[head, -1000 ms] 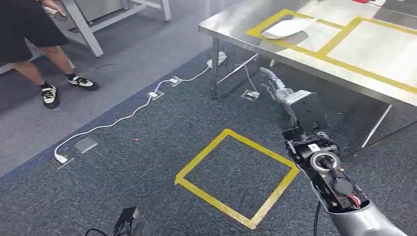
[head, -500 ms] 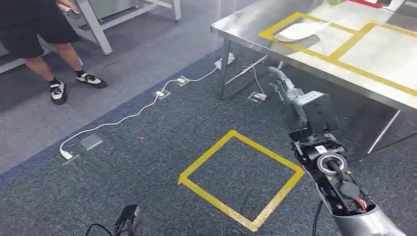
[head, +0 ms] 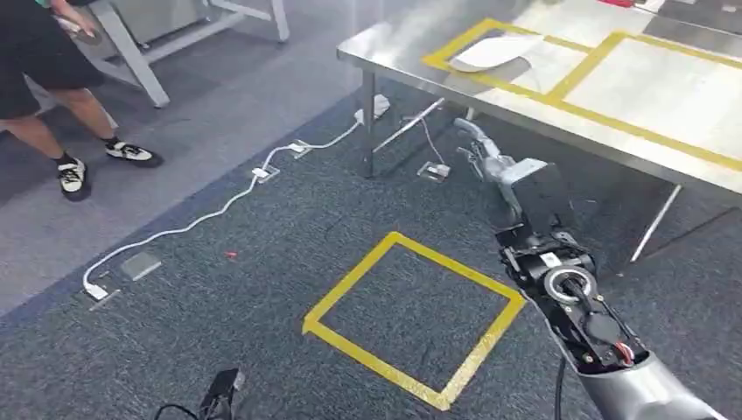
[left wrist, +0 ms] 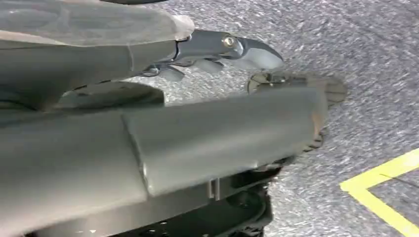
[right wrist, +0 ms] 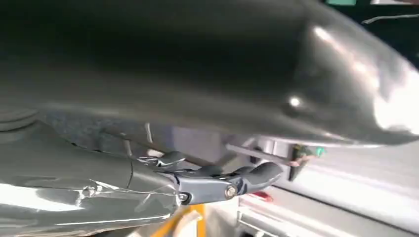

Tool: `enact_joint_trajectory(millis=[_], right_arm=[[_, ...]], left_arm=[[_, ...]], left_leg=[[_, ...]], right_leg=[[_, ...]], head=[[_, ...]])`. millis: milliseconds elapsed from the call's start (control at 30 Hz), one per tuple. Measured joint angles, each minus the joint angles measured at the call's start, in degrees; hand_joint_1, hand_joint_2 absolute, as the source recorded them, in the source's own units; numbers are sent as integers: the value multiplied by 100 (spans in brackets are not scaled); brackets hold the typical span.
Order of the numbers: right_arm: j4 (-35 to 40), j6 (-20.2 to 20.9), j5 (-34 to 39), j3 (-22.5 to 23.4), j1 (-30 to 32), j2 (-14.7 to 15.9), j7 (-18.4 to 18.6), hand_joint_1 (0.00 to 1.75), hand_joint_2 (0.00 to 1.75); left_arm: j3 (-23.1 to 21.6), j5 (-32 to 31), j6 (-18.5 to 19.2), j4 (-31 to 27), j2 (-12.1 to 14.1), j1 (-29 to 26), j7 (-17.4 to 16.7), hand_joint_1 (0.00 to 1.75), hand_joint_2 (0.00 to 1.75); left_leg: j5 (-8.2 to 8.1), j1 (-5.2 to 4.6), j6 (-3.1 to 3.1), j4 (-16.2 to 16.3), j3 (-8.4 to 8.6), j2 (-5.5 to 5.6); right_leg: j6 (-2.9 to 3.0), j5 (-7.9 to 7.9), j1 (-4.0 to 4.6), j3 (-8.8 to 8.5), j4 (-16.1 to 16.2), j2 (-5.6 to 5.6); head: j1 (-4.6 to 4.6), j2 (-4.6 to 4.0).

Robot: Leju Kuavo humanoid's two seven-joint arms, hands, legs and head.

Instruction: Take the parts from the cabinet and place them on the table.

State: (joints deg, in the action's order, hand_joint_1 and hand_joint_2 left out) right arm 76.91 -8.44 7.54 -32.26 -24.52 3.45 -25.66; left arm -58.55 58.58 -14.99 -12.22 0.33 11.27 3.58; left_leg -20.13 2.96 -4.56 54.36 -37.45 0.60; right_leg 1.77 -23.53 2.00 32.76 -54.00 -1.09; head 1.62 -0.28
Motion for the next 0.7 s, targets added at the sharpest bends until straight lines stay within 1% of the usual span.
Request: enact_joint_trajectory(millis=[33, 67, 100, 133, 167, 200, 233, 267, 300, 333, 367, 400, 433, 467, 500, 533, 567, 600, 633, 667, 700], right_arm=[[-2, -9, 0, -2, -4, 0, -2, 0, 175], [-13, -48, 0, 0, 9, 2, 15, 0, 175], [-22, -101, 2, 2, 22, 0, 18, 0, 175], [-22, -151, 2, 13, 33, 0, 31, 0, 175], [-24, -197, 4, 20, 44, 2, 28, 0, 175], [-35, -236, 26, 26, 53, 0, 31, 0, 175], [-46, -251, 24, 26, 60, -2, 37, 0, 175], [-61, -299, 24, 28, 68, -2, 57, 0, 175], [-76, -336, 24, 28, 70, -2, 66, 0, 175], [-81, -376, 13, 31, 71, -2, 87, 0, 175], [-81, -419, -9, 39, 66, -2, 94, 0, 175], [-79, -491, -24, 57, 58, -2, 101, 0, 175], [-74, -542, -39, 66, 33, -9, 101, 0, 175], [-63, -593, -50, 83, 5, -13, 98, 0, 175], [-66, -619, -52, 90, -14, -13, 98, 0, 175], [-66, -640, -52, 87, -20, -24, 98, 0, 175], [-66, -642, -50, 90, -5, -26, 103, 0, 175], [-63, -651, -30, 101, 13, -28, 103, 0, 175], [-63, -656, -24, 105, 6, -35, 96, 0, 175], [-63, -658, -15, 118, -5, -35, 103, 0, 175], [-66, -669, -2, 136, 1, -35, 103, 0, 175]], left_arm=[[-2, -4, 0, 2, -2, 5, -24, 0, 175], [-2, -4, 0, 0, -9, 3, -33, 0, 175], [-2, -4, 4, 2, -33, -1, -35, 0, 175], [-2, 0, 7, 2, -17, -17, -35, 0, 175], [-2, 2, 26, 2, -15, -40, -28, 0, 175], [-2, 0, 48, 2, -7, -58, -11, 0, 175], [-2, 2, 50, 2, 0, -56, -2, 0, 175], [-2, 2, 50, 4, 7, -55, 13, 0, 175], [-2, 2, 37, 4, 18, -54, 15, 0, 175], [-2, 2, 13, 4, 24, -55, 15, 0, 175], [-2, 2, 0, 4, 22, -52, 13, 0, 175], [-2, 2, -2, 4, 15, -46, 13, 0, 175], [-2, 2, -2, 4, 15, -34, 13, 0, 175], [-2, 0, 0, 4, -9, -24, 15, 0, 175], [-2, 0, 0, 4, -7, -15, 18, 0, 175], [-2, 0, 4, 4, -20, -3, 18, 0, 175], [-2, 0, 4, 4, -30, -1, 20, 0, 175], [-4, 2, 2, 4, -35, -1, 20, 0, 175], [-4, 0, 2, 4, -26, 4, 22, 0, 175], [-4, 0, 0, 4, -20, 10, 22, 0, 0], [-4, 0, 0, 4, -13, 8, 22, 0, 0]], left_leg=[[-11, -6, 10, 50, -34, 1], [-25, -2, 25, 115, -101, 3], [-50, 42, 43, 132, -171, 0], [-74, 31, 112, 129, -165, 22], [-73, 28, 115, 132, -157, 22], [-78, 23, 115, 130, -145, 21], [-81, 16, 116, 132, -133, 19], [-83, 5, 113, 125, -125, 20], [-87, -10, 115, 123, -115, 21], [-89, -34, 114, 111, -100, 30], [-89, -49, 114, 100, -73, 34], [-89, -64, 115, 60, -13, 45], [-88, -76, 117, -2, 59, 46], [-73, -84, 115, -45, 114, 45], [-44, -96, 78, -78, 133, 43], [-40, -79, 75, -82, 134, 40], [-21, -75, 61, -130, 163, 38], [12, -90, 31, -218, 219, 40], [-81, -107, 48, -136, 187, 11], [-316, -147, 51, 167, 71, -2], [-570, -143, 60, 641, -132, -6]], right_leg=[[-12, -24, 0, 14, 6, -6], [-25, -75, 4, 35, 7, -11], [-57, -173, -9, 45, -43, -13], [-61, -307, -5, 204, -271, 5], [-61, -501, -34, 357, -709, 16], [-64, -721, -55, 594, -1286, 27], [-79, -907, -71, 876, -1838, 33], [-98, -982, -71, 1086, -2175, 33], [-99, -922, -71, 1159, -2209, 33], [-78, -753, -64, 1094, -1970, 31], [-28, -518, -42, 908, -1521, 28], [64, -227, 3, 592, -873, 23], [174, 12, 67, 280, -305, 23], [280, 82, 122, 85, 23, 28], [278, 74, 109, 47, 55, 40], [283, 81, 126, 51, 33, 24], [287, 101, 135, 44, 79, 29], [334, 199, 131, -53, 272, 34], [271, 227, 38, -245, 491, 81], [280, 255, 49, -244, 489, 62], [284, 261, 52, -232, 468, 71]], head=[[-57, 0], [-65, 0], [-43, 0], [-101, 0], [-210, 0], [-221, 0], [-229, 0], [-251, 0], [-262, 0], [-266, 0], [-273, 0], [-273, 0], [-286, 0], [-297, 0], [-288, 0], [-299, 0], [-293, 0], [-301, 0], [-321, 0], [-280, 0], [-232, 0]])
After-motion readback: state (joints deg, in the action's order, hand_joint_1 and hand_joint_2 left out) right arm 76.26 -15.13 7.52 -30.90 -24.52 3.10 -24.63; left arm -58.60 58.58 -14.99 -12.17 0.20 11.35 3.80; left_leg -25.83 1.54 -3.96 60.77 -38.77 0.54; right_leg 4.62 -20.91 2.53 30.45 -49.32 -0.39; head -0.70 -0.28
